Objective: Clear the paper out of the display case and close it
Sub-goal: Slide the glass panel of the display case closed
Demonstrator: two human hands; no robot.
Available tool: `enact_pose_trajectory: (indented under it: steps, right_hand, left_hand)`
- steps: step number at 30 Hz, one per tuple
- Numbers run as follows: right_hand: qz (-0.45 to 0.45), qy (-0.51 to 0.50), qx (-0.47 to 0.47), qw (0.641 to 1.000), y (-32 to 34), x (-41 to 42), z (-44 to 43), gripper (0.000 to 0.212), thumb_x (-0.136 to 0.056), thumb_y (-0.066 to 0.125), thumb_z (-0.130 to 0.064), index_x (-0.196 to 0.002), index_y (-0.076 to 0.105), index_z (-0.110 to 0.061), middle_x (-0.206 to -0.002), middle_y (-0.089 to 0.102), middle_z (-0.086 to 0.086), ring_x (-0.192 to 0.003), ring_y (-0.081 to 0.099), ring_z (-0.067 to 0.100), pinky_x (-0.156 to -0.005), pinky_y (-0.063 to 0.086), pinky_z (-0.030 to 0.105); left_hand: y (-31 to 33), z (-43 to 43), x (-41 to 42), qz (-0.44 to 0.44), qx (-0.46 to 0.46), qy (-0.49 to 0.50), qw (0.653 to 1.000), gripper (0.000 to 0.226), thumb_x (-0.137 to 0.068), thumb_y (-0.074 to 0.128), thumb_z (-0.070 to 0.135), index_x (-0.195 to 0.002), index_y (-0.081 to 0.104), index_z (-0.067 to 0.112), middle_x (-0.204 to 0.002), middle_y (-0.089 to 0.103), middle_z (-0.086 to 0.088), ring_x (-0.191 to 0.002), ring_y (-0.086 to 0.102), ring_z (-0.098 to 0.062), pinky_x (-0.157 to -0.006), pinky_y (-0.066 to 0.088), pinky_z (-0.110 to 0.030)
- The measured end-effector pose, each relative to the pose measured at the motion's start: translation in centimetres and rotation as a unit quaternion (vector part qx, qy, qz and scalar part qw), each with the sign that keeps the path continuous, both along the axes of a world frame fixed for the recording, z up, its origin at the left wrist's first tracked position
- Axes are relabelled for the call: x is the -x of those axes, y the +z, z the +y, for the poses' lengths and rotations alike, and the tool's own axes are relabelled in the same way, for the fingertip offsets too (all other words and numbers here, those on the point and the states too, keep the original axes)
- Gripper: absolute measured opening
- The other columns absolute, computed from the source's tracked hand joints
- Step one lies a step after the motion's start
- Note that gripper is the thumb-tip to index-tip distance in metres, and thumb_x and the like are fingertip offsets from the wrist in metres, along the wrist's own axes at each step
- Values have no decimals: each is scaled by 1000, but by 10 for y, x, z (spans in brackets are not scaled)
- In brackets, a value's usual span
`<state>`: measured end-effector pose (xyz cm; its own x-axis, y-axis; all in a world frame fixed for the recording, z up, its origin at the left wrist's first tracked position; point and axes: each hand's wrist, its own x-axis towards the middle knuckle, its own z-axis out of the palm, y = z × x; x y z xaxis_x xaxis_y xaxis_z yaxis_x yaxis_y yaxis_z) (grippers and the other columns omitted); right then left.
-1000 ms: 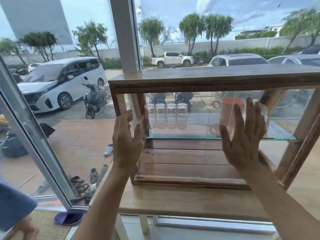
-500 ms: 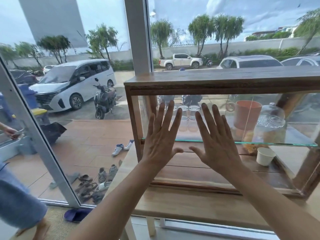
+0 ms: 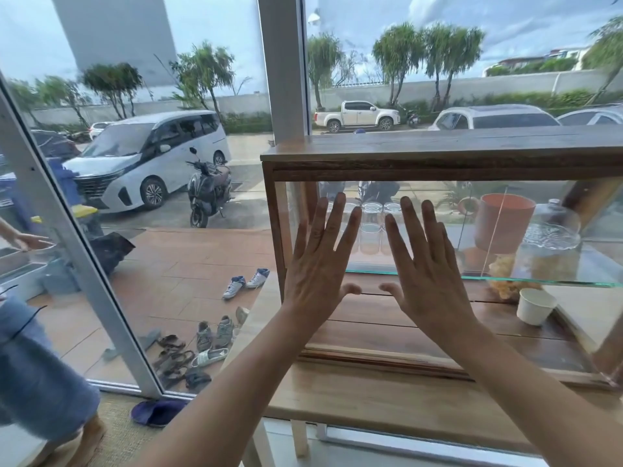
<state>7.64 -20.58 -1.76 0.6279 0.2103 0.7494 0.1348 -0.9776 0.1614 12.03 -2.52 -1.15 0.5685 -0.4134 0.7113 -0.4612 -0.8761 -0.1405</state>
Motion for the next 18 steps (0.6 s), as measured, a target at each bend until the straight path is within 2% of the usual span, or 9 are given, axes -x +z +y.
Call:
enact_pose_trajectory:
  steps: [7, 12, 14, 15, 16, 17, 18]
  right_hand:
    - [16, 4, 1, 1000, 0, -7, 15, 119, -68, 84, -40, -158, 13, -8, -166, 3, 21, -153, 0, 44, -123, 12, 56]
    - [19, 29, -21, 999, 3, 1, 17, 113, -72, 80, -46, -158, 15, -10, -167, 5, 19, -153, 0, 41, -123, 13, 54]
    - [17, 75, -55, 996, 12, 11, 14, 104, -77, 76, -47, -157, 20, -12, -167, 10, 16, -154, 5, 36, -123, 15, 51]
    - [4, 115, -75, 990, 18, 17, 14, 98, -79, 73, -47, -156, 23, -12, -166, 14, 15, -154, 10, 33, -122, 16, 48]
    - [-10, 152, -105, 983, 26, 26, 12, 91, -82, 71, -47, -154, 26, -13, -165, 20, 12, -153, 16, 29, -122, 17, 42]
    - [-21, 191, -132, 972, 35, 34, 4, 85, -84, 68, -48, -152, 30, -15, -162, 27, 7, -151, 22, 24, -121, 19, 36]
    - [-18, 236, -161, 958, 49, 46, -7, 79, -86, 65, -50, -150, 33, -18, -158, 34, 1, -148, 29, 17, -119, 22, 31]
  left_hand:
    - [-2, 15, -3, 13, 6, -13, 1000, 142, -60, 84, 59, -158, -10, 18, -163, -28, -6, -154, -9, -34, -124, 1, -49]
    - [-3, 19, 3, 11, 24, -24, 999, 131, -66, 84, 51, -158, -3, 16, -166, -13, -11, -155, -5, -34, -125, 0, -48]
    - [-5, 23, 11, -2, 58, -65, 996, 113, -79, 78, 38, -158, 2, 14, -167, 0, -17, -155, 1, -34, -125, 8, -48]
    - [-11, 27, 16, 1, 87, -91, 992, 99, -86, 73, 30, -158, 8, 11, -166, 12, -19, -154, 10, -33, -124, 17, -45]
    - [-22, 33, 26, 3, 110, -116, 987, 83, -90, 67, 23, -156, 18, 9, -161, 30, -20, -150, 27, -30, -120, 28, -40]
    - [-41, 40, 42, 22, 107, -135, 985, 68, -92, 64, 18, -151, 31, 7, -148, 51, -18, -135, 49, -24, -110, 41, -33]
    - [-65, 51, 61, 50, 105, -148, 982, 54, -92, 62, 15, -142, 43, 10, -126, 68, -12, -111, 63, -17, -94, 50, -28]
